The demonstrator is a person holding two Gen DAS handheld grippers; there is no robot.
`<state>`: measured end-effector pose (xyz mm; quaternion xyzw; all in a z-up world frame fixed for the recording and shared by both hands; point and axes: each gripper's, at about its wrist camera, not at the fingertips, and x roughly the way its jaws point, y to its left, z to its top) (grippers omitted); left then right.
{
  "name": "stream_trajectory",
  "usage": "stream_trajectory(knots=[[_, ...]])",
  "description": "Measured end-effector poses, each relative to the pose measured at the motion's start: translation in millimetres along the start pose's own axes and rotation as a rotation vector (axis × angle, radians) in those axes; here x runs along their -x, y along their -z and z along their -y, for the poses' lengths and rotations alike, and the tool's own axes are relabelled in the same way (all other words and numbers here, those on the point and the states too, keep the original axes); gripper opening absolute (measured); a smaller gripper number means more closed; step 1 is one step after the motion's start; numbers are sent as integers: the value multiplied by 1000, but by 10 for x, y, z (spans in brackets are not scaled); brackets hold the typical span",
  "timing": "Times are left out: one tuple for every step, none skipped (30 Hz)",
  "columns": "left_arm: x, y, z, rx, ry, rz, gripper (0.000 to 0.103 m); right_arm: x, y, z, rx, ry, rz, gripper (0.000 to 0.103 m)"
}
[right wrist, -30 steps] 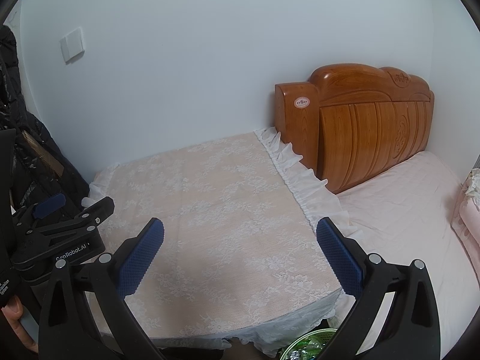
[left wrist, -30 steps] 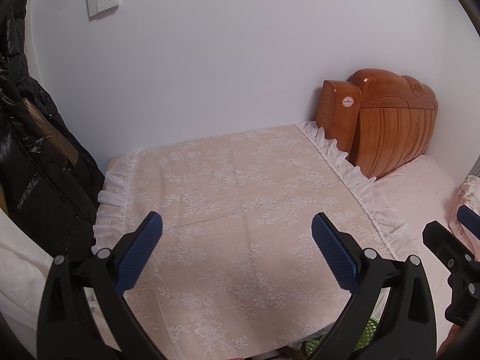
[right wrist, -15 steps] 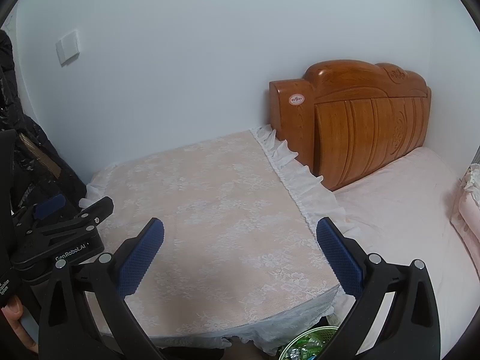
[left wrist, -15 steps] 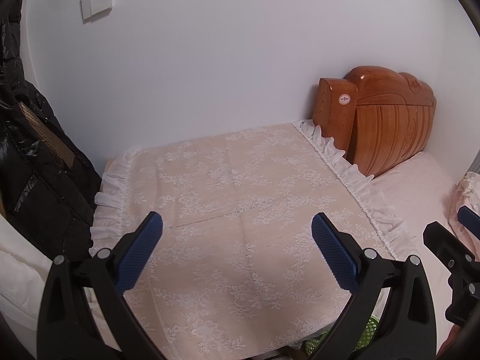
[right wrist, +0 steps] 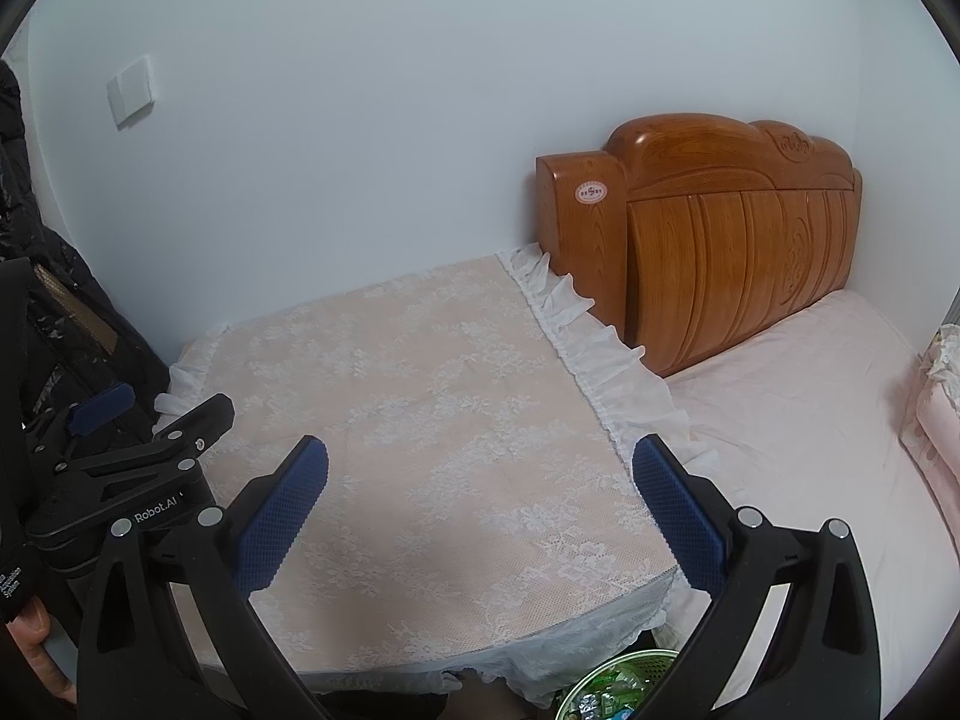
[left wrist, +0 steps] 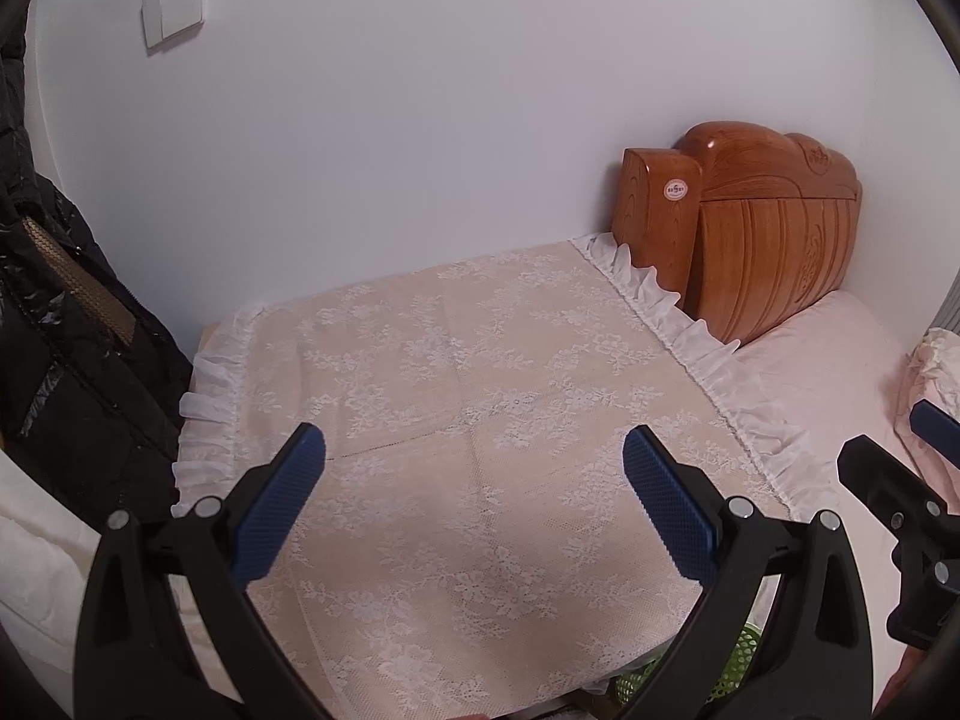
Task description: Collect trash
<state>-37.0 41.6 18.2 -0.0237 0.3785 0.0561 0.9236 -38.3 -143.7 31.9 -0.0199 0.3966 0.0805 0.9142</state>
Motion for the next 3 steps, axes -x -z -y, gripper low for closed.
stream_trajectory(knots=[[1,5,2,0,3,-1,95,0,1,-3,1,0,0,101],[0,5,3,0,6,-3,95,0,2,-5,2,0,1,101],[-3,5,2,1,7,-4,95,-2,1,-6,1,1,1,101]])
